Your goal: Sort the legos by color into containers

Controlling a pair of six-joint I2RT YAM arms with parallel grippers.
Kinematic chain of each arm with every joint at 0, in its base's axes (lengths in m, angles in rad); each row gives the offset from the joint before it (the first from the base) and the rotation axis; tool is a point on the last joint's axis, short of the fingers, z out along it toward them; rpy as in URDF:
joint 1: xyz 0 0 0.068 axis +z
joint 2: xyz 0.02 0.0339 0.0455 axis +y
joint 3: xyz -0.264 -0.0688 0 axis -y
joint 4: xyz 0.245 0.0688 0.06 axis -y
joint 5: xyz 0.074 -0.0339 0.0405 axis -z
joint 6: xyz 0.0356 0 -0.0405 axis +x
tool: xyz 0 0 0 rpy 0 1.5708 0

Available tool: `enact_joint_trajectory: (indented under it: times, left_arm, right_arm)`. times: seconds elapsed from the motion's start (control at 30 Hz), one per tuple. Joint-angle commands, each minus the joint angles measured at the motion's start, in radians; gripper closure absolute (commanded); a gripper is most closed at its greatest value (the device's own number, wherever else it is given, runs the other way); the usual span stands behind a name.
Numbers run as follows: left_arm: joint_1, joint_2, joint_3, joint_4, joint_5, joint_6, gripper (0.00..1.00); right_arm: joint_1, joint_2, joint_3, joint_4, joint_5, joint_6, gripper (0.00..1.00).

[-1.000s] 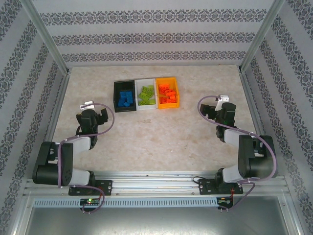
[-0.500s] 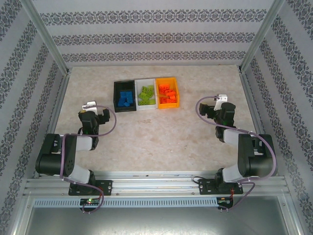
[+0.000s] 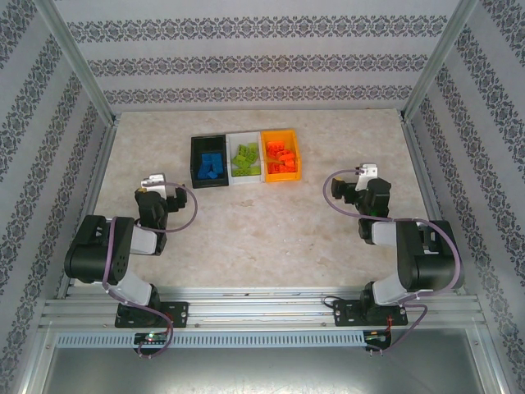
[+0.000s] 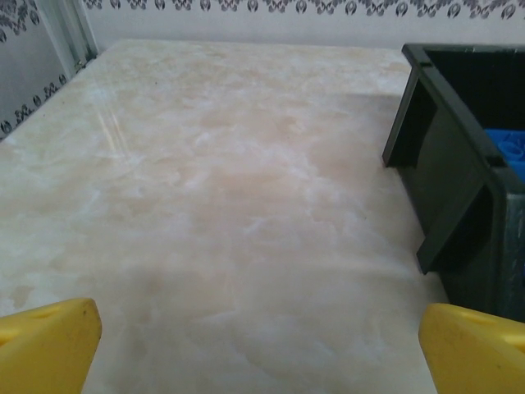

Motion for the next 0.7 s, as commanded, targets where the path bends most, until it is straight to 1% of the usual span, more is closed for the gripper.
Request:
enact_joint_trajectory:
  times: [0.0, 0.43, 0.67]
  left_arm:
    - [0.008, 0.004, 0.045, -0.042, 0.004, 0.011, 0.00]
    - [0.004, 0.006, 0.046, -0.047, 0.000, 0.016, 0.00]
    - [0.003, 0.006, 0.069, -0.092, 0.083, 0.046, 0.00]
  right_arm:
    - [0.010, 0.007, -0.006, 0.056, 0.012, -0.014, 0.02]
    - [0.010, 0.007, -0.003, 0.051, 0.019, -0.014, 0.02]
    - [0.011, 0.006, -0.004, 0.049, 0.018, -0.014, 0.02]
